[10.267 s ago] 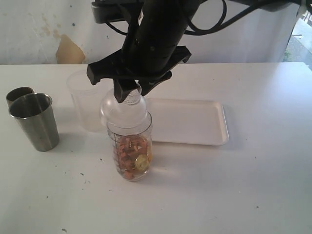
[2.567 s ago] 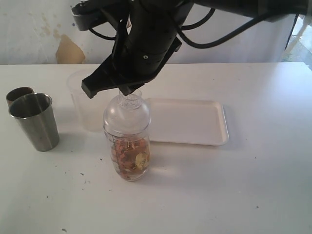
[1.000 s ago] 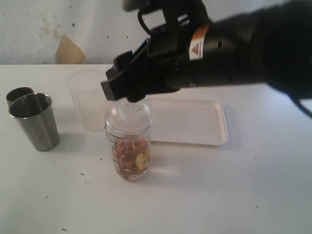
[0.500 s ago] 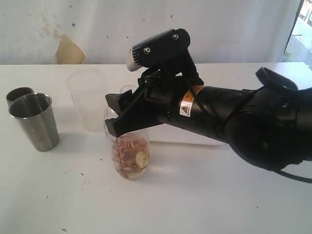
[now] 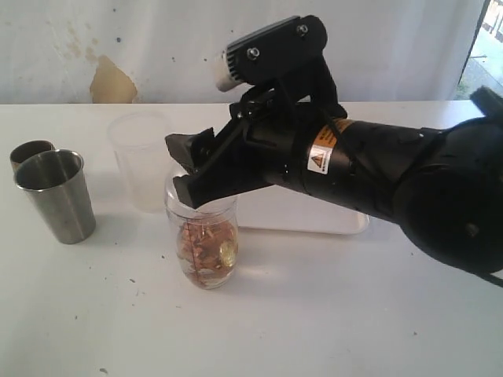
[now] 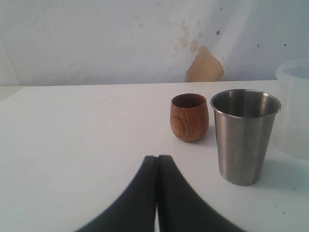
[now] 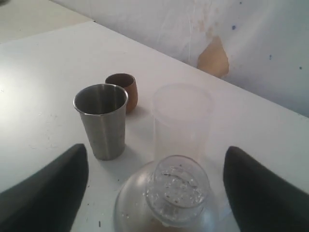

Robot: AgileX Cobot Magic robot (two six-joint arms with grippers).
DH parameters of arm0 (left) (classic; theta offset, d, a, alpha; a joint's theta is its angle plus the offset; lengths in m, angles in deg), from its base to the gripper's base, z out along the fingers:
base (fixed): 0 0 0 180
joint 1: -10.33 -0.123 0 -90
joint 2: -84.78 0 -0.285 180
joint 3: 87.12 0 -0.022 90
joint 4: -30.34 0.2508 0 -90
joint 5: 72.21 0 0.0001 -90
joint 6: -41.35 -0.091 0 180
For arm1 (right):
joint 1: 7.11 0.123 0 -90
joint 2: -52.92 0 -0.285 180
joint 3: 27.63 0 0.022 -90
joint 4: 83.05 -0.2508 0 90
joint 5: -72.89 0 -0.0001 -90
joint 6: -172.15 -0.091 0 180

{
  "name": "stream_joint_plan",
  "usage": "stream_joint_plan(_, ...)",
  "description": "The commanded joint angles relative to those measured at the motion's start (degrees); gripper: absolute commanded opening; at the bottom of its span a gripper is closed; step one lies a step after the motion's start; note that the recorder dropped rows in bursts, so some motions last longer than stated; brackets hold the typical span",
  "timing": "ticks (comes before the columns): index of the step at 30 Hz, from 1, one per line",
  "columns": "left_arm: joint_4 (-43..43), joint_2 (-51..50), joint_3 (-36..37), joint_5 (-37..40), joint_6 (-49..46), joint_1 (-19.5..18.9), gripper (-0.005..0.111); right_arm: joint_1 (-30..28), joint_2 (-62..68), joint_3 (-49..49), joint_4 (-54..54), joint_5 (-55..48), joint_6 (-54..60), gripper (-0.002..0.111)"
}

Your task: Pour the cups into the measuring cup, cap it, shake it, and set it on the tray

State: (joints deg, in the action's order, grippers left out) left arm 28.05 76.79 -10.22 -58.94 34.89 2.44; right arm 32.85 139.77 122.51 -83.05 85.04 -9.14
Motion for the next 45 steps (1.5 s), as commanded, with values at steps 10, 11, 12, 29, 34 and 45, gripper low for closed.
stream_joint_plan(10, 0.0, 0.2, 0.3, 0.1, 0.2, 0.0, 0.000, -3.4, 7.1, -0.2, -4.7, 1.7, 0.0, 0.073)
stream_joint_plan(11, 0.0, 0.2, 0.3, 0.1, 0.2, 0.0, 0.000, -3.4, 7.5, -0.2, -4.7, 1.9, 0.1, 0.073)
stream_joint_plan(12, 0.0, 0.2, 0.3, 0.1, 0.2, 0.0, 0.000, -3.4, 7.7, -0.2, -4.7, 1.9, 0.2, 0.073)
stream_joint_plan(29, 0.0, 0.2, 0.3, 0.1, 0.2, 0.0, 0.000, -3.3, 7.6, -0.2, -4.5, 1.2, 0.2, 0.013)
stream_joint_plan(34, 0.0, 0.2, 0.3, 0.1, 0.2, 0.0, 0.000, -3.3, 6.5, -0.2, -3.6, 0.4, 0.2, 0.000)
stream_joint_plan(45, 0.0, 0.2, 0.3, 0.1, 0.2, 0.0, 0.000, -3.3, 0.2, -0.2, -1.0, -4.0, 5.5, 0.023)
